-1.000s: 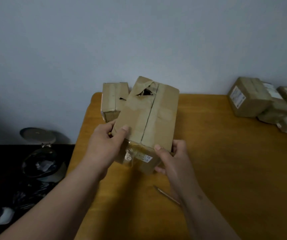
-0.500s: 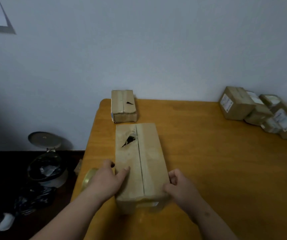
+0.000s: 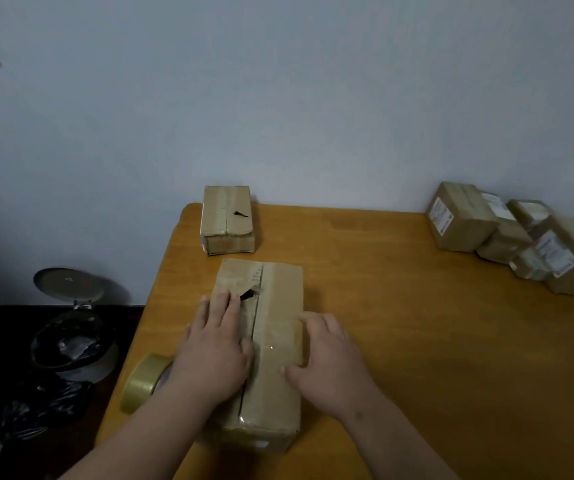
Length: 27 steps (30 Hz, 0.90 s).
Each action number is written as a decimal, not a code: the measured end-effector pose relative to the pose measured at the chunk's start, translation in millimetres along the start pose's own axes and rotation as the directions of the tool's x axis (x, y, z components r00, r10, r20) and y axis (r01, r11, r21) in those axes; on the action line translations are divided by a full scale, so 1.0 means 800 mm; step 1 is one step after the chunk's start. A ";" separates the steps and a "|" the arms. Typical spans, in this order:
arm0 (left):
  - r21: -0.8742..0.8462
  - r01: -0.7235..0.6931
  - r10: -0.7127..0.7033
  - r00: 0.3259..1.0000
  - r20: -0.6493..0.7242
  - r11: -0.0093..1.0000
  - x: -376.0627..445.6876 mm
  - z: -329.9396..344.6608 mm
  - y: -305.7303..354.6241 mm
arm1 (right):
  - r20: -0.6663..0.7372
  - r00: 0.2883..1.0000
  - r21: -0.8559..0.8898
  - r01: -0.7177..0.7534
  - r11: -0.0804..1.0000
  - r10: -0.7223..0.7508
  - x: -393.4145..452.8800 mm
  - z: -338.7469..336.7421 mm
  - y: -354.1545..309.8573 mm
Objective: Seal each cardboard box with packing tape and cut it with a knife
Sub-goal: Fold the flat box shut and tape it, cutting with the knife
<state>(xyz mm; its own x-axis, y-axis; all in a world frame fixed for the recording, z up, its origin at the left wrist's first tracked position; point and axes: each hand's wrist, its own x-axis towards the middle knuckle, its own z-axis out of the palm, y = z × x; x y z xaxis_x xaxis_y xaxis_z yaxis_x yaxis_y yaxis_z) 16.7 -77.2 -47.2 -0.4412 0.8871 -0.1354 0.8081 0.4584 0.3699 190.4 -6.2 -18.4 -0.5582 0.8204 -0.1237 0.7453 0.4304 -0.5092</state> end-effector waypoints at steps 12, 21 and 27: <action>0.091 -0.105 0.111 0.992 -0.062 0.990 0.014 -0.008 -0.013 | 0.142 0.960 -0.205 0.268 0.941 -0.242 0.068 0.032 -0.038; 0.243 -0.237 0.232 0.971 0.050 0.941 0.023 -0.007 -0.021 | 0.096 0.972 -0.292 0.233 0.927 -0.214 0.069 0.039 -0.038; 0.158 -0.203 0.205 0.979 0.007 0.966 0.021 -0.007 -0.027 | 0.017 0.987 -0.243 0.160 0.957 -0.161 0.081 0.035 -0.047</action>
<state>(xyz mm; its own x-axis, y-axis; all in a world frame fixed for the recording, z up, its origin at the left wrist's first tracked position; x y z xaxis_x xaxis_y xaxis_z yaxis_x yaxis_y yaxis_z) -10.6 -72.2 -52.1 -0.2634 0.9626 -0.0635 0.9322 0.2709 0.2401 115.9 20.6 -31.3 -0.6771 0.7339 -0.0545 0.7121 0.6346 -0.3004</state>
